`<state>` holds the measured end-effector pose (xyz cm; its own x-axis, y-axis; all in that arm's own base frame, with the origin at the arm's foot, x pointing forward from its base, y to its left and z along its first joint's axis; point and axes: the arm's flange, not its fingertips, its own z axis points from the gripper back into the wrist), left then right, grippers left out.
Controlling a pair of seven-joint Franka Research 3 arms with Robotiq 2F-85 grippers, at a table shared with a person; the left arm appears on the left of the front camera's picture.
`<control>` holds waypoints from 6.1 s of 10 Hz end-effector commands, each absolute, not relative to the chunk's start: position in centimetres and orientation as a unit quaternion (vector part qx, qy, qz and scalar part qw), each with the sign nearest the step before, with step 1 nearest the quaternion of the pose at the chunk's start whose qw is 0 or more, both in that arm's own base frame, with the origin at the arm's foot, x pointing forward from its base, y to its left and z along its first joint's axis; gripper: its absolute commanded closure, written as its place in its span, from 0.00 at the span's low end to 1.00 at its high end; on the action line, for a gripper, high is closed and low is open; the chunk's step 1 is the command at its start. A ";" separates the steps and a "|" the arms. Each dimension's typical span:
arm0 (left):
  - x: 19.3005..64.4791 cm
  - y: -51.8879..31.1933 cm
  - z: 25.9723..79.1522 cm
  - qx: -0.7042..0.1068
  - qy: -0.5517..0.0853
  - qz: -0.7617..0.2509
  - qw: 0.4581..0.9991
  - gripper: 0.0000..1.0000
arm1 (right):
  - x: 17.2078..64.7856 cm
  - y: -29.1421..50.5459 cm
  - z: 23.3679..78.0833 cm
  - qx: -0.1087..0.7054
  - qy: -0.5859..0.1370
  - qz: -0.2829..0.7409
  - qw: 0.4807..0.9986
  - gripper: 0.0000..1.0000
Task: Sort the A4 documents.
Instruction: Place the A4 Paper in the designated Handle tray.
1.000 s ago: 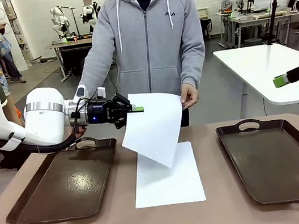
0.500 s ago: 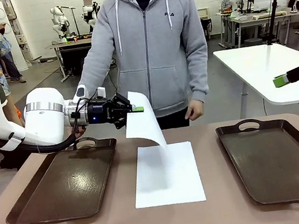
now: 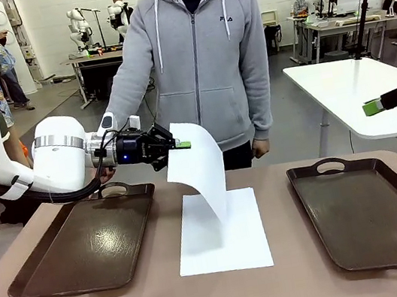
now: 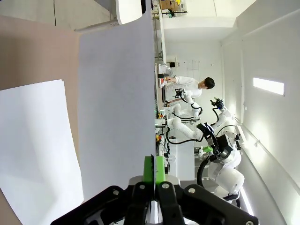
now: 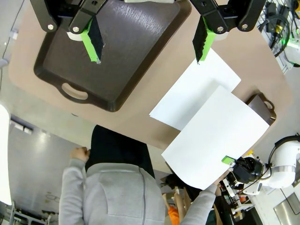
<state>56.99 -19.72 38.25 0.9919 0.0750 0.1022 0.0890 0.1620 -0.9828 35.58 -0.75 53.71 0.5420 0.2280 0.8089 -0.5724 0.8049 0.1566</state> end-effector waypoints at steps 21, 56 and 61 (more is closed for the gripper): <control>57.0 3.7 33.7 -0.556 0.035 -0.016 0.830 0.99 | 35.6 -0.8 53.6 0.210 -0.417 0.239 0.851 0.00; 55.6 5.3 37.4 -0.228 -0.050 -0.027 0.972 0.00 | 35.6 -0.8 53.6 0.210 -0.417 0.239 0.851 0.00; 54.7 5.7 38.9 -0.201 -0.069 -0.023 0.977 0.00 | 35.6 -0.8 53.6 0.210 -0.417 0.239 0.851 0.00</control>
<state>55.47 5.83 38.55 0.9874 -0.0327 0.1550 0.0985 0.8931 -0.4390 35.58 -0.77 53.71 0.5421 0.2280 0.8088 -0.5721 0.8051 0.1564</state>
